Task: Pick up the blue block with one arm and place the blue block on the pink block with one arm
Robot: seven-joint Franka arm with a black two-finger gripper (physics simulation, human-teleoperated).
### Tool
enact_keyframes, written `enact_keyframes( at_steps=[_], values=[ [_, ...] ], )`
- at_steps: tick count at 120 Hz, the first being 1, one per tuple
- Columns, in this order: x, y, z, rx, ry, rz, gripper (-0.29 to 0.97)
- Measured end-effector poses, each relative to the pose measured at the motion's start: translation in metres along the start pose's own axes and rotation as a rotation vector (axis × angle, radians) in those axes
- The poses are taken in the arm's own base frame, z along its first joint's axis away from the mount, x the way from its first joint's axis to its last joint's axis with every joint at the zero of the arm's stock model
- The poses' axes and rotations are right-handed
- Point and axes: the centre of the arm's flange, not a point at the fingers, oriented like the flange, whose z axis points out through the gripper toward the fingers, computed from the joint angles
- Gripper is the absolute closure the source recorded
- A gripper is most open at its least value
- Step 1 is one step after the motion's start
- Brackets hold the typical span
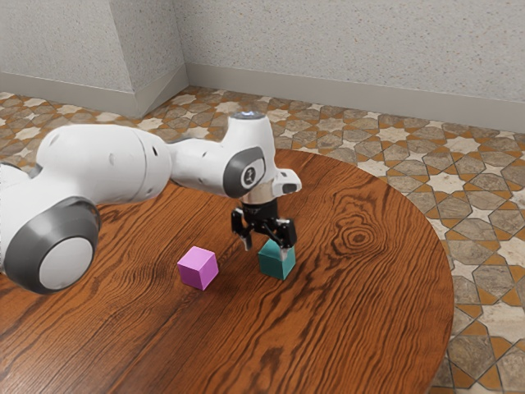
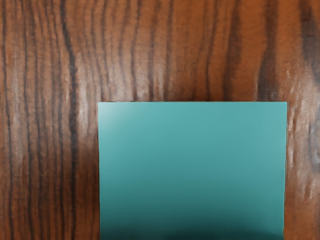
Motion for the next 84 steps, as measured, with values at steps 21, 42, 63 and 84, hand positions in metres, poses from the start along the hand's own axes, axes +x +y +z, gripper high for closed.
enact_keyframes(
  at_steps=[21,42,63,84],
  values=[
    [0.010,0.002,0.003,0.002,0.012,0.004,0.00],
    [0.015,-0.006,0.025,-0.009,-0.014,-0.008,0.03],
    [0.024,-0.001,0.030,-0.017,-0.006,0.001,0.16],
    [0.024,0.001,0.032,-0.017,-0.007,0.004,0.29]
  ],
)
